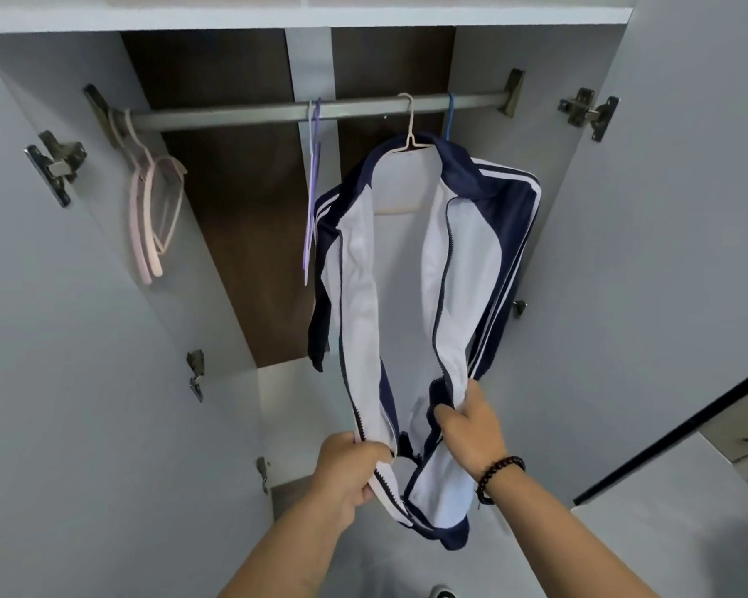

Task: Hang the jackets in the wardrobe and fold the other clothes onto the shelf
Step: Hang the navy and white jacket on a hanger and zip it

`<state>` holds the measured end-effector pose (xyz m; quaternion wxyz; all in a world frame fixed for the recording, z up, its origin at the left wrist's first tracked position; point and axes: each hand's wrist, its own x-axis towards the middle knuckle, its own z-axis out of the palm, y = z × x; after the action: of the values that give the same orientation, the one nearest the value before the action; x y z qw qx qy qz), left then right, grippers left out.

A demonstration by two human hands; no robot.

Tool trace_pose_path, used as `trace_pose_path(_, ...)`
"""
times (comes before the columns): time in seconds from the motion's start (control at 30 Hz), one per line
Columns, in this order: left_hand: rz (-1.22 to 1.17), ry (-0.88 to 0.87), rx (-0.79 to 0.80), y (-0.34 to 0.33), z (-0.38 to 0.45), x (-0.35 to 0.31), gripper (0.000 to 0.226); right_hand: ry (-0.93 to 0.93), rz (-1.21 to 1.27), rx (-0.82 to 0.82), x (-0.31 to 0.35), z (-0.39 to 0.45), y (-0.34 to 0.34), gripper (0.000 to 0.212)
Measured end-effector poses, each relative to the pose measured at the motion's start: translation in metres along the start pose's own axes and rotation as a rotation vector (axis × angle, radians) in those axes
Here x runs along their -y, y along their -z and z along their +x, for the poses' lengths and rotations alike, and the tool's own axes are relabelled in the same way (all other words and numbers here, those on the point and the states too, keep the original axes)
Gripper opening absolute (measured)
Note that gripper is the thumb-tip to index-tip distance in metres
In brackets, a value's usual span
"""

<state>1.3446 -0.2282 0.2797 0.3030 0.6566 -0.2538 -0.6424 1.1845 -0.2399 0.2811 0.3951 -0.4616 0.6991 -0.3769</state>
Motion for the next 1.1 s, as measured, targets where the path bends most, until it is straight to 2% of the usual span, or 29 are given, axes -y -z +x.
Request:
trace_pose_path(0.13,-0.022,0.025,-0.119,0.001,0.01,0.032,0.005,-0.046,-0.104,-0.006,-0.016,-0.011,-0.005,0.024)
trace_pose_path(0.27,0.071,-0.139,-0.302,0.0,0.011,0.06,0.034,-0.085,-0.118,-0.099,-0.032,-0.025,0.001,0.027)
trace_pose_path(0.47,-0.018,-0.267,-0.392,-0.007,-0.003,0.092,0.042,-0.209,-0.141,-0.138,-0.066,-0.056,0.012,0.015)
trace_pose_path(0.57,-0.177,-0.239,-0.282,-0.01,-0.018,0.107,0.037,-0.272,-0.106,-0.061,-0.088,-0.088,0.015,0.02)
trace_pose_path(0.67,-0.43,-0.047,-0.055,-0.011,-0.031,0.114,0.017,-0.281,-0.031,-0.04,-0.106,-0.115,0.021,0.029)
trace_pose_path(0.73,-0.583,0.051,0.088,-0.011,-0.044,0.113,0.013,-0.302,-0.007,-0.021,-0.112,-0.127,0.031,0.03)
trace_pose_path(0.83,-0.841,0.111,0.195,-0.015,-0.069,0.11,0.008,-0.347,0.072,0.025,-0.111,-0.144,0.052,0.025)
trace_pose_path(0.93,-0.807,0.111,0.213,-0.022,-0.087,0.109,0.019,-0.39,0.26,0.022,-0.104,-0.157,0.072,0.026)
trace_pose_path(1.0,-0.723,0.099,0.204,-0.026,-0.097,0.106,0.018,-0.447,0.512,0.017,-0.096,-0.165,0.083,0.025)
trace_pose_path(1.1,-0.65,0.052,0.166,-0.027,-0.105,0.1,0.016,-0.467,0.791,-0.125,-0.085,-0.172,0.098,0.021)
